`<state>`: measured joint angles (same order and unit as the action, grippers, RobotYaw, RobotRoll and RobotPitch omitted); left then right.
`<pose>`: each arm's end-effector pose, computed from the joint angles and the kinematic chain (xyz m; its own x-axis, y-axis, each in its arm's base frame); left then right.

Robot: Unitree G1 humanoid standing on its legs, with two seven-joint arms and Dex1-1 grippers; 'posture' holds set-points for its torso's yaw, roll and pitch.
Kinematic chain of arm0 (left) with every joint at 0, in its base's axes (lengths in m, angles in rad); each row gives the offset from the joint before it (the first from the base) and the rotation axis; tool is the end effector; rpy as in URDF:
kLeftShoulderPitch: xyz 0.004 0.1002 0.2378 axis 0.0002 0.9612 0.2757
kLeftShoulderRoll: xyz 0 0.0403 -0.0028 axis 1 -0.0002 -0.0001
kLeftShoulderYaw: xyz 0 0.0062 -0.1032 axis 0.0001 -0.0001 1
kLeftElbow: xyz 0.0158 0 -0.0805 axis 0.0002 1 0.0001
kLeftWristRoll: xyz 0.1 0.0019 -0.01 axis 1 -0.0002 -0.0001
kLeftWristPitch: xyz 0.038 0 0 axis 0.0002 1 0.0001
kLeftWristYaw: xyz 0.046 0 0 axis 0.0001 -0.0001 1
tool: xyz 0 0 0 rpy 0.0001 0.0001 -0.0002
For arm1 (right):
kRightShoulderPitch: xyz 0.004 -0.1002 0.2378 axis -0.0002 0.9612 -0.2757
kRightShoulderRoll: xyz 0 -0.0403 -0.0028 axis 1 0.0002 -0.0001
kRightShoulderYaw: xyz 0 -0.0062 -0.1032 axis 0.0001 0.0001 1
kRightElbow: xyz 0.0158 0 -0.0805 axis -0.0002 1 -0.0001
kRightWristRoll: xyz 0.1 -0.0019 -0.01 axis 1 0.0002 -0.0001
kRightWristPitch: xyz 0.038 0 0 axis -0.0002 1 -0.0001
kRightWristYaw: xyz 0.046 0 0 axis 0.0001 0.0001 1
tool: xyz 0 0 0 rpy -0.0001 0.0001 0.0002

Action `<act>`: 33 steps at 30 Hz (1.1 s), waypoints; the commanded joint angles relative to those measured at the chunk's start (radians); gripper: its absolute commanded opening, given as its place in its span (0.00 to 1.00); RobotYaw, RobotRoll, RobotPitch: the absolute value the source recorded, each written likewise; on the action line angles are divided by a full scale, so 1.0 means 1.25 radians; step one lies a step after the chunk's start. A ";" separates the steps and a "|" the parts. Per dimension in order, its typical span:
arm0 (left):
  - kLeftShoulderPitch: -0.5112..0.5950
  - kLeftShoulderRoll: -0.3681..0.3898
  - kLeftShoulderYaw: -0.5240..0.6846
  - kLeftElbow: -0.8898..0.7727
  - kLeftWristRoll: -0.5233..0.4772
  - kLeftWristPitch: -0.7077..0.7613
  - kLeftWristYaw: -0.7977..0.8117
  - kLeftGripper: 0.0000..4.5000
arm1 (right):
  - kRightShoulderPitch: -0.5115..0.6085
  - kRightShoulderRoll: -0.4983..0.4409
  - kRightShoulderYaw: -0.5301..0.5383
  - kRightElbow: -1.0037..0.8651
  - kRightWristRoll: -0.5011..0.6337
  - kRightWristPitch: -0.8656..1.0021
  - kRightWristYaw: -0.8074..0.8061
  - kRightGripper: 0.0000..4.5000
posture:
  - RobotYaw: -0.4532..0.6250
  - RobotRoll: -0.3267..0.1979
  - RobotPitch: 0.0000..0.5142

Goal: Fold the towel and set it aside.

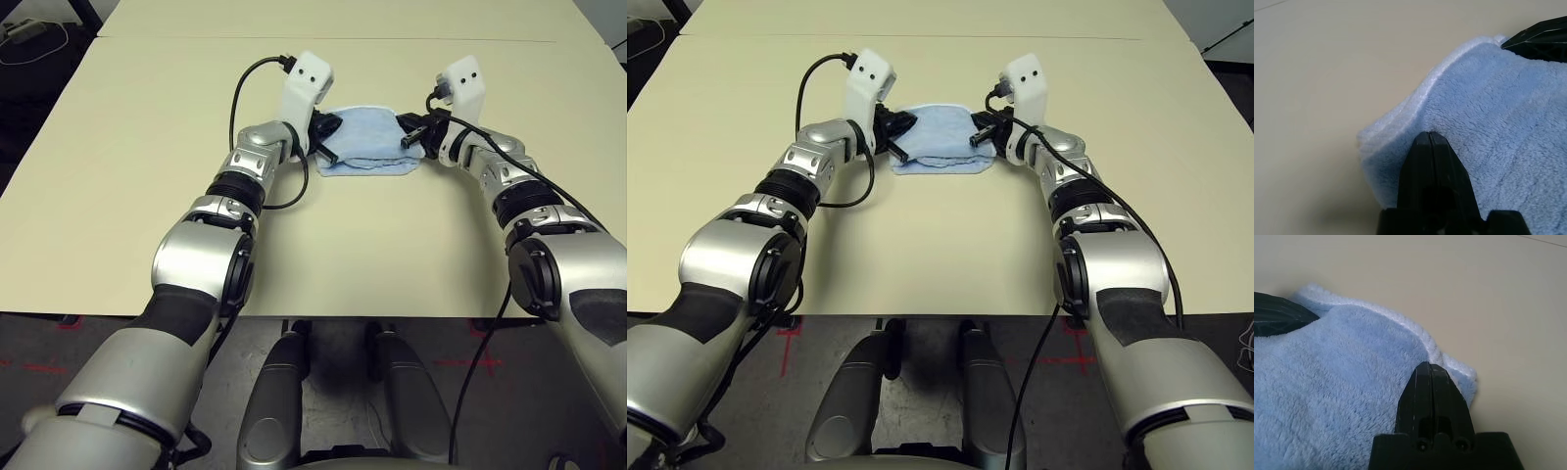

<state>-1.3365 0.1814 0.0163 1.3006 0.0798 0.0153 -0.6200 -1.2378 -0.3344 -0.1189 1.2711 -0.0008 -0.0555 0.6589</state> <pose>0.3832 0.1206 0.2079 0.7590 -0.6240 -0.1857 0.6506 0.7160 0.2533 0.3779 -0.1882 0.1971 0.8424 0.5335 -0.0762 -0.5381 0.8249 -0.1732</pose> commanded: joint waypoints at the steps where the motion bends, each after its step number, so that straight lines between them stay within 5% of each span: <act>1: 0.020 0.001 -0.011 0.013 0.015 0.020 -0.010 0.01 | 0.031 -0.014 0.009 0.018 -0.011 0.016 0.011 0.00 | 0.46 0.62 0.49; 7: -0.002 0.019 0.012 0.006 -0.006 -0.001 -0.032 0.01 | 0.029 -0.027 -0.060 0.000 0.063 -0.053 0.074 0.00 | 0.45 0.62 0.50; 10: -0.025 0.033 0.068 -0.017 -0.080 -0.009 -0.174 0.01 | 0.020 -0.051 -0.121 -0.016 0.131 -0.080 0.164 0.00 | 0.45 0.62 0.49; 14: -0.021 0.082 0.058 -0.039 -0.074 -0.028 -0.251 0.01 | 0.034 -0.105 -0.127 -0.036 0.146 -0.100 0.255 0.00 | 0.45 0.62 0.50; 17: 0.003 0.109 0.047 -0.071 -0.075 -0.057 -0.319 0.16 | 0.060 -0.138 -0.118 -0.060 0.154 -0.098 0.343 0.00 | 0.46 0.62 0.49; 20: 0.031 0.126 0.038 -0.093 -0.071 -0.090 -0.354 0.40 | 0.085 -0.156 -0.107 -0.084 0.156 -0.097 0.404 0.00 | 0.46 0.62 0.48; 27: 0.110 0.174 0.022 -0.176 -0.105 -0.114 -0.539 0.97 | 0.151 -0.209 -0.056 -0.140 0.136 -0.133 0.517 0.47 | 0.45 0.62 0.47; 33: 0.161 0.218 -0.013 -0.239 -0.094 -0.152 -0.615 1.00 | 0.165 -0.235 -0.017 -0.140 0.111 -0.152 0.551 0.97 | 0.45 0.62 0.46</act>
<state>-1.1670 0.4402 0.0237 1.0225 -0.0462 -0.1595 -1.3607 -1.0490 -0.6072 -0.1572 1.0988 0.1557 -0.2352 1.3352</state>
